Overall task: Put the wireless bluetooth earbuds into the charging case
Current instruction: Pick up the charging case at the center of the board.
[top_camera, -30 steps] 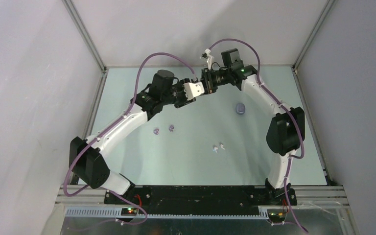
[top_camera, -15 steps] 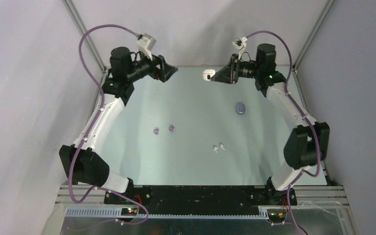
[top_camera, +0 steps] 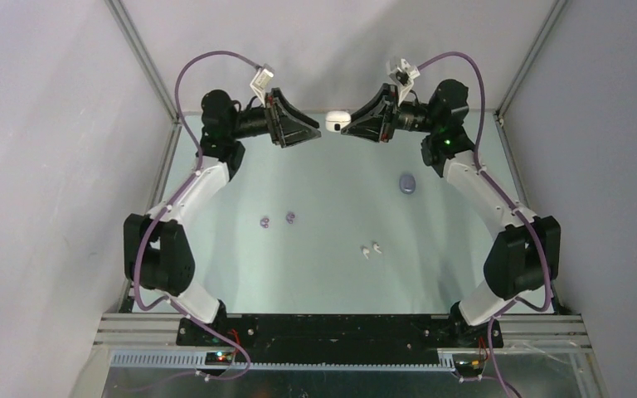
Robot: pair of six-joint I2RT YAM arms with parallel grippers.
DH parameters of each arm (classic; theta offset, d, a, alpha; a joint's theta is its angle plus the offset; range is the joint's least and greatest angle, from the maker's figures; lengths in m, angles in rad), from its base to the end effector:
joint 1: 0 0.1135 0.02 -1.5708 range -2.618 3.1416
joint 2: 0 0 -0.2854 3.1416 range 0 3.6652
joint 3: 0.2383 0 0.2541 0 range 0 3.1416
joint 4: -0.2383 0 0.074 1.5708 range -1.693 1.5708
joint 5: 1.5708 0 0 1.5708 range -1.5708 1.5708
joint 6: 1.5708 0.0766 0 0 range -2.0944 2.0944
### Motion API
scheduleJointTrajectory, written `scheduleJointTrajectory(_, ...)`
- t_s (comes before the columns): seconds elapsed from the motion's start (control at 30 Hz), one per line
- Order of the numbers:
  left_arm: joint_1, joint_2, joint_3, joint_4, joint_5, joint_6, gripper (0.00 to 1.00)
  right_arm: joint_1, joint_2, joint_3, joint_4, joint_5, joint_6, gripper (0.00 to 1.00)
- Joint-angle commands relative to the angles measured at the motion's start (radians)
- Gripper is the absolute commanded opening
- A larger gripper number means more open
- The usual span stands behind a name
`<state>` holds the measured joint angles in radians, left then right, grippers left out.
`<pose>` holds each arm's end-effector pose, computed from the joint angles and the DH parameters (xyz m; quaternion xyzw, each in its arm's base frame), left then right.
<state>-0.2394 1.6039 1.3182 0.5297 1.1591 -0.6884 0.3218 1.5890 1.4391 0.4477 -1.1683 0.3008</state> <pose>0.3572 -0.1594 0.4120 0.3060 0.5984 -0.5966 0.4387 0.3361 0.1863 0.4518 -0.4487 0.4911 0.5175 0.5382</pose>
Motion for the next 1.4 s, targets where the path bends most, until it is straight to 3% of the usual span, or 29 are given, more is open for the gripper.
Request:
scheduleJointTrajectory(0.0, -0.032, 0.000, 0.087, 0.051, 0.100, -0.008, 0.58, 0.014, 0.032, 0.045, 0.092, 0.006, 0.040, 0.04)
scheduleJointTrajectory(0.57, -0.052, 0.034, 0.142, 0.035, 0.090, 0.007, 0.46, 0.062, 0.074, 0.060, 0.141, 0.033, 0.073, 0.03)
scheduleJointTrajectory(0.67, -0.052, 0.036, 0.146, 0.034, 0.095, 0.008, 0.40, 0.063, 0.073, 0.059, 0.135, 0.043, 0.069, 0.04)
scheduleJointTrajectory(0.8, -0.054, 0.034, 0.150, 0.032, 0.096, 0.021, 0.27, 0.062, 0.072, 0.059, 0.080, 0.048, 0.045, 0.18)
scheduleJointTrajectory(0.87, -0.054, 0.033, 0.151, 0.029, 0.099, 0.034, 0.21, 0.052, 0.066, 0.059, 0.035, 0.041, 0.022, 0.30)
scheduleJointTrajectory(1.0, -0.055, 0.017, 0.140, 0.009, 0.107, 0.077, 0.12, 0.025, 0.039, 0.080, -0.122, 0.012, -0.080, 0.45)
scheduleJointTrajectory(1.03, -0.054, 0.013, 0.137, -0.024, 0.104, 0.096, 0.11, 0.018, 0.033, 0.094, -0.229, 0.001, -0.112, 0.46)
scheduleJointTrajectory(1.1, -0.052, -0.005, 0.134, -0.146, 0.073, 0.211, 0.05, -0.002, 0.030, 0.152, -0.434, -0.003, -0.229, 0.49)
scheduleJointTrajectory(1.2, -0.055, -0.055, 0.143, -0.465, -0.033, 0.528, 0.09, -0.035, 0.037, 0.257, -0.723, 0.017, -0.400, 0.52)
scheduleJointTrajectory(1.37, -0.059, -0.103, 0.132, -0.645, -0.093, 0.783, 0.06, -0.039, 0.074, 0.379, -0.936, 0.058, -0.533, 0.51)
